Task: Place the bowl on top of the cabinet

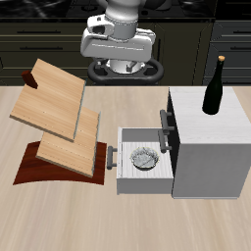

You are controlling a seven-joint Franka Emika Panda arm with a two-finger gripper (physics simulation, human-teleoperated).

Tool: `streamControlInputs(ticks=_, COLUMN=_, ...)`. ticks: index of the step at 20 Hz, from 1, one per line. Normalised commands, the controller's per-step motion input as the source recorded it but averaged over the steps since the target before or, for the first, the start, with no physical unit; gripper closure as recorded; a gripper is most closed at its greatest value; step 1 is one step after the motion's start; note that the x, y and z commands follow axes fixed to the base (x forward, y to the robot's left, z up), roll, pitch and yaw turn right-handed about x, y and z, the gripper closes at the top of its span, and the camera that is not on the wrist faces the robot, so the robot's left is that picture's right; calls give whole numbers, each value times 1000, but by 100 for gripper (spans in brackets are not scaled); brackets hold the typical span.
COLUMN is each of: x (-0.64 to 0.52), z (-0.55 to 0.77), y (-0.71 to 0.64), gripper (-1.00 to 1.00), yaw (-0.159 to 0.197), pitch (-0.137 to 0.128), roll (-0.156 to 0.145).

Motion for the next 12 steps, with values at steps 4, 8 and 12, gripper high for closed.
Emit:
streamControlInputs(ticks=4, x=469, z=-2, y=-25, gripper=-100, yaw=15, pitch=-5, roll=2)
streamControlInputs(ticks=8, x=417, z=-44, y=35, gripper=-100, yaw=74, pitch=20, roll=44)
streamControlInputs(ticks=12, x=387, z=-8, y=-2, gripper=-100, yaw=29, pitch=14, roll=11)
